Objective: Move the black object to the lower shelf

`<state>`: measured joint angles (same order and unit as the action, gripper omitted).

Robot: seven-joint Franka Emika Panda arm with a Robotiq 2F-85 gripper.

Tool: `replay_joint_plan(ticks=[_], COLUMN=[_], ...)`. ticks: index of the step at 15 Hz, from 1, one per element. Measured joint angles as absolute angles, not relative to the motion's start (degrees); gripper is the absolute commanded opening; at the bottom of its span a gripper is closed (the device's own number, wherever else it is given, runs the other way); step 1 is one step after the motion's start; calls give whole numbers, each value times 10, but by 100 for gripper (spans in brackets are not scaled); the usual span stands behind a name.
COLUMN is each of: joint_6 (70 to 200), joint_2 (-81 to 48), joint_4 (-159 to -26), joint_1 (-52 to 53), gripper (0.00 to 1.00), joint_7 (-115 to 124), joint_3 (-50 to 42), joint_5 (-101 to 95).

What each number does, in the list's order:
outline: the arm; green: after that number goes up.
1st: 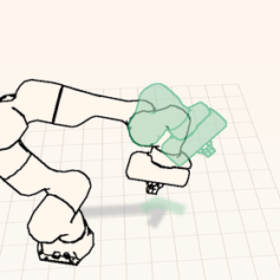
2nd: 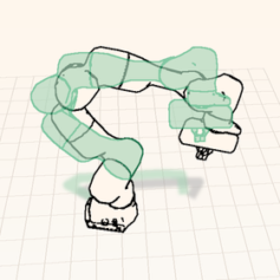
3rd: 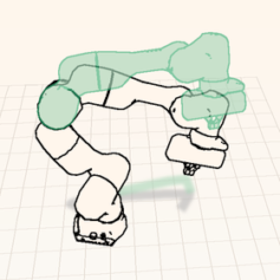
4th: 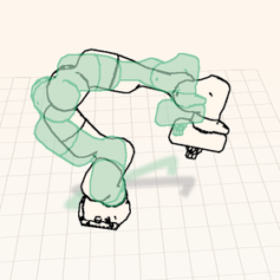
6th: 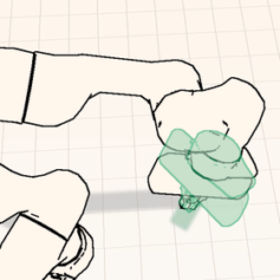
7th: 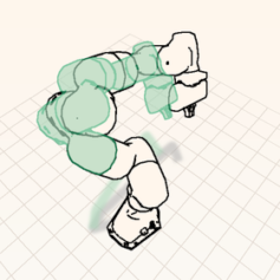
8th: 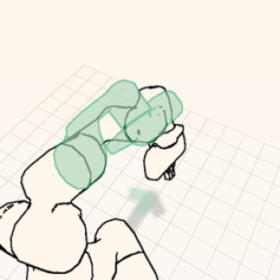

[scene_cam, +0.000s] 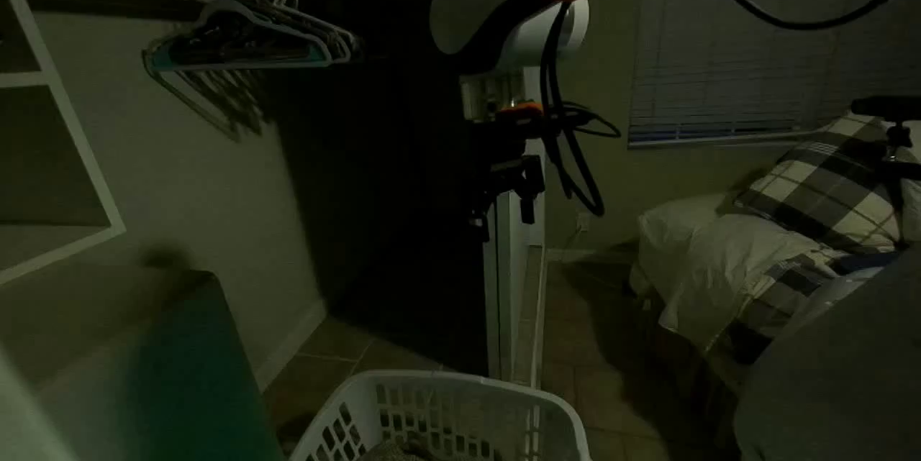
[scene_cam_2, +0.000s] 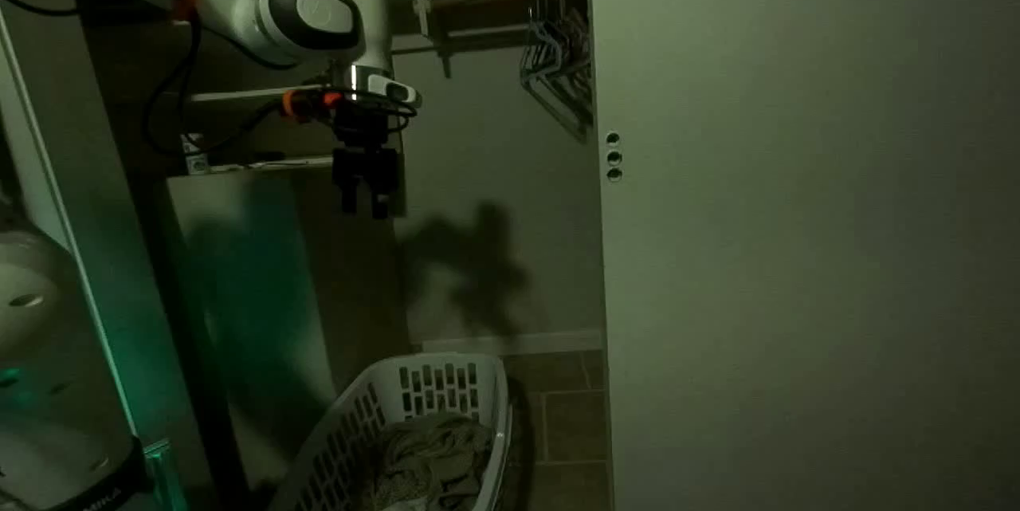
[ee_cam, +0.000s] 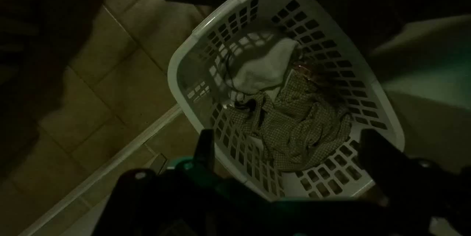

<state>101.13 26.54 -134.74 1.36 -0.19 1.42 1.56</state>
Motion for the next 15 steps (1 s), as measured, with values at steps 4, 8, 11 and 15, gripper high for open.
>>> replay_joint_plan(ticks=[4, 8, 11, 15], joint_6=[1011, 1011, 1020, 1059], joint_2=[265, 265, 265, 264], joint_4=[-1347, -1347, -1347, -1327], joint_1=[14, 14, 22, 82], gripper=[100, 100, 100, 100], joint_7=[-2, -2, -16, -43], joint_3=[14, 14, 15, 29], joint_5=[16, 16, 34, 131])
